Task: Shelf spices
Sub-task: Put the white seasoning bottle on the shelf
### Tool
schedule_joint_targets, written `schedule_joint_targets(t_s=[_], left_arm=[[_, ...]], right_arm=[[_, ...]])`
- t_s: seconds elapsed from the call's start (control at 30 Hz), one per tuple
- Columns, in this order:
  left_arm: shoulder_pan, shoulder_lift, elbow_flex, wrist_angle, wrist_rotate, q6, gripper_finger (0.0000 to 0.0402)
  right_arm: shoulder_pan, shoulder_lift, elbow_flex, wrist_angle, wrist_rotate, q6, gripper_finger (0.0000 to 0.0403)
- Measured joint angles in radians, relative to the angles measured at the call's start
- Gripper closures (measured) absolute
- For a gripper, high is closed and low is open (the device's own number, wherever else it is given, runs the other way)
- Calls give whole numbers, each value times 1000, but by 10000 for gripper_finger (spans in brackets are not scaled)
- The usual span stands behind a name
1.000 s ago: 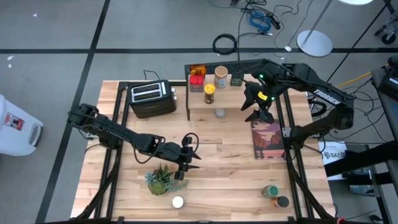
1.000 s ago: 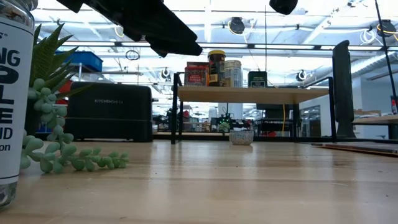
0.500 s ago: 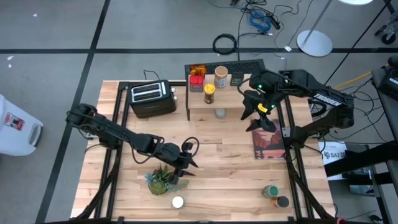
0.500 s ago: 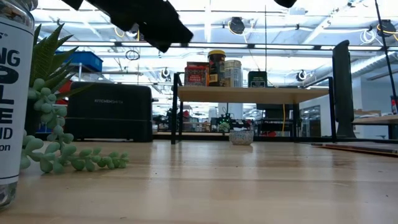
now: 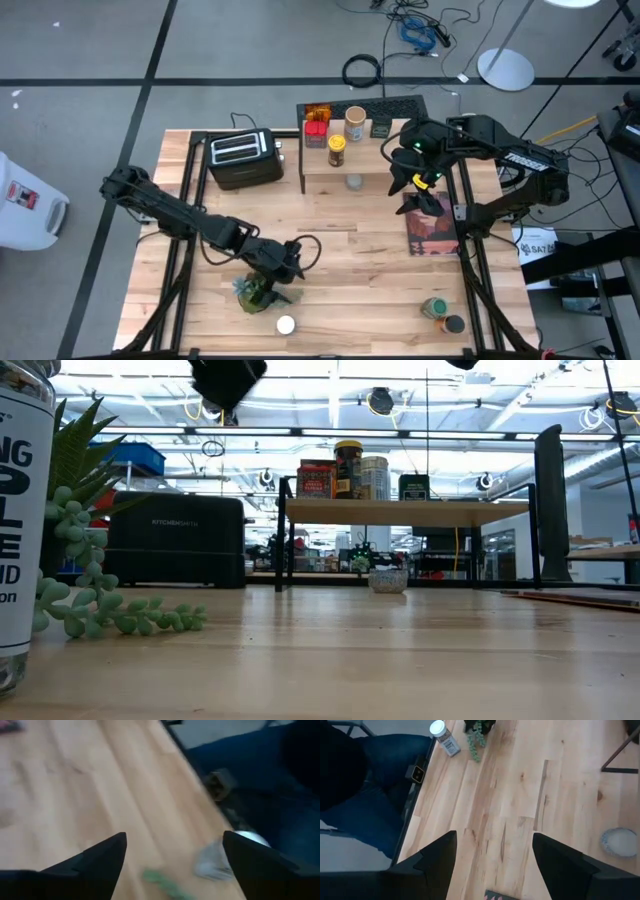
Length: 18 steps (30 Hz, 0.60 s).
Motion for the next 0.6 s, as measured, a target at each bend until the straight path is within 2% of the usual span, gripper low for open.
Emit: schedule_joint_targets(t_s=[0.23, 0.6], left_arm=[[-69, -1, 43, -77, 29, -53, 55], [-148, 5, 45, -116, -94, -93, 55]], right_arm=[[0, 0, 0, -1, 0, 2, 154], [0, 0, 0, -1, 0, 19, 154]])
